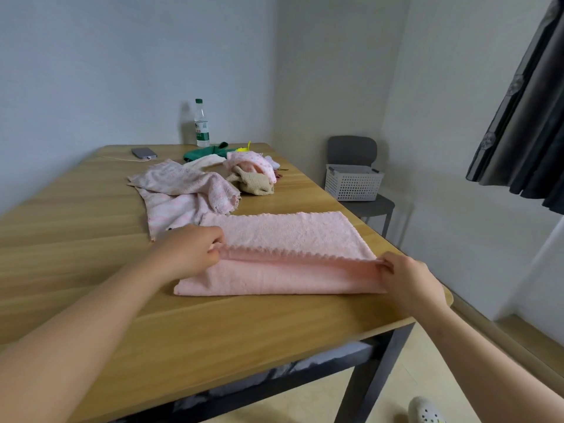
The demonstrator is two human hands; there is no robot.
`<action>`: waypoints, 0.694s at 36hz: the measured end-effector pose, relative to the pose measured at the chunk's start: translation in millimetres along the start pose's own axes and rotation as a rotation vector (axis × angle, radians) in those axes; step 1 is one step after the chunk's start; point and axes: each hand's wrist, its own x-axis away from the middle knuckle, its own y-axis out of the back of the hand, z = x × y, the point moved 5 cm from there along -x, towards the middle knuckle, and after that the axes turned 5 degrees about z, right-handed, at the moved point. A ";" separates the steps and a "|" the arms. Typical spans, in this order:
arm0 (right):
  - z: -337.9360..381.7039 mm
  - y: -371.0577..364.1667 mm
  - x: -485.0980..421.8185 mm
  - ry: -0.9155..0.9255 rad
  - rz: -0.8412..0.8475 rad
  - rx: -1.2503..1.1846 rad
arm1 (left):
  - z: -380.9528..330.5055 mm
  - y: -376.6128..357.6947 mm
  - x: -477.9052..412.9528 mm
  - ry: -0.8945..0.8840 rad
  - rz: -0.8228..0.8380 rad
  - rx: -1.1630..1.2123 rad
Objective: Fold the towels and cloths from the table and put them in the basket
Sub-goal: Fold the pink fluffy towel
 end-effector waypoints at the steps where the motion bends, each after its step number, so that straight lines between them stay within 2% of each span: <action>1: 1.9 0.5 -3.2 -0.017 -0.010 -0.035 | 3.1 1.3 -5.6 0.033 -0.029 0.009; 4: 8.4 2.2 -16.1 -0.064 -0.071 -0.158 | 12.7 1.4 -24.0 0.113 -0.080 0.085; 8: 14.9 -1.0 -44.3 -0.125 -0.145 -0.351 | 23.2 -2.0 -49.3 0.149 -0.036 0.405; 11: 17.8 -2.2 -65.3 -0.137 -0.229 -0.466 | 36.7 1.3 -68.1 0.180 -0.063 0.537; 17: 32.1 1.1 -101.9 -0.135 -0.359 -0.627 | 56.9 1.2 -106.4 0.241 -0.180 0.663; 25: 52.4 -21.6 -159.2 -0.158 -0.325 -0.616 | 77.6 -36.1 -140.8 0.355 -0.163 0.703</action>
